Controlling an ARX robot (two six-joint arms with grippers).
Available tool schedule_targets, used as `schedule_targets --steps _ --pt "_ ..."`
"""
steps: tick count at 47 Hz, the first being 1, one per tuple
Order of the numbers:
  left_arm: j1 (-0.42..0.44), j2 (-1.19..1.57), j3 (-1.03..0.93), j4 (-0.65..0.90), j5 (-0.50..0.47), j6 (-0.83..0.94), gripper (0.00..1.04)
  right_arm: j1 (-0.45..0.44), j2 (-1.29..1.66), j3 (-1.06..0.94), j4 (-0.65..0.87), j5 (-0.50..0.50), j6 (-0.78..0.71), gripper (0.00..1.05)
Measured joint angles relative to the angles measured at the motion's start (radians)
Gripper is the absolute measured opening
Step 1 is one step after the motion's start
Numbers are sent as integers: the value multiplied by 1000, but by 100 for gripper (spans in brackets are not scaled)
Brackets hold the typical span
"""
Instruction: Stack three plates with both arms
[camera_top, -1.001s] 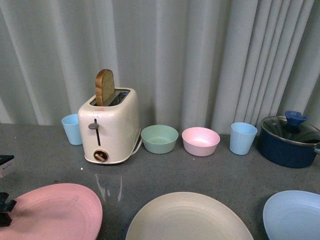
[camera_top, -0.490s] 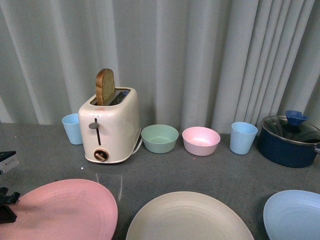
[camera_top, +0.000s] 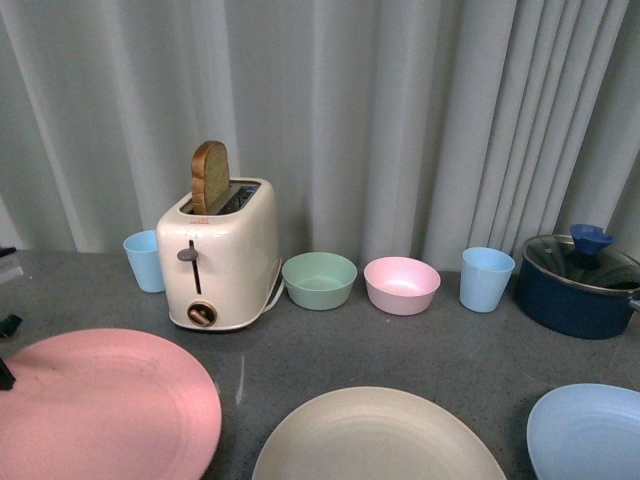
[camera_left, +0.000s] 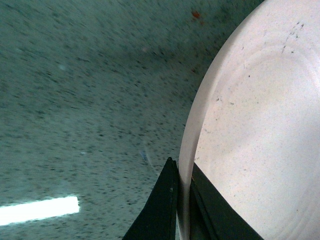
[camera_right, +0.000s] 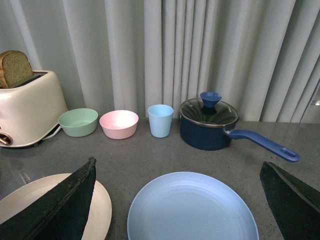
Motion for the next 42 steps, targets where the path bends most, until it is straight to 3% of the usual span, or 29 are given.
schedule_targets --steps 10,21,31,42 --pt "20 -69 139 -99 46 3 4 0 0 0 0 0 0 97" --pt "-44 -188 94 -94 121 -26 4 0 0 0 0 0 0 97" --pt "-226 -299 -91 -43 154 -60 4 0 0 0 0 0 0 97" --pt "-449 -291 -142 22 142 -147 4 0 0 0 0 0 0 97"
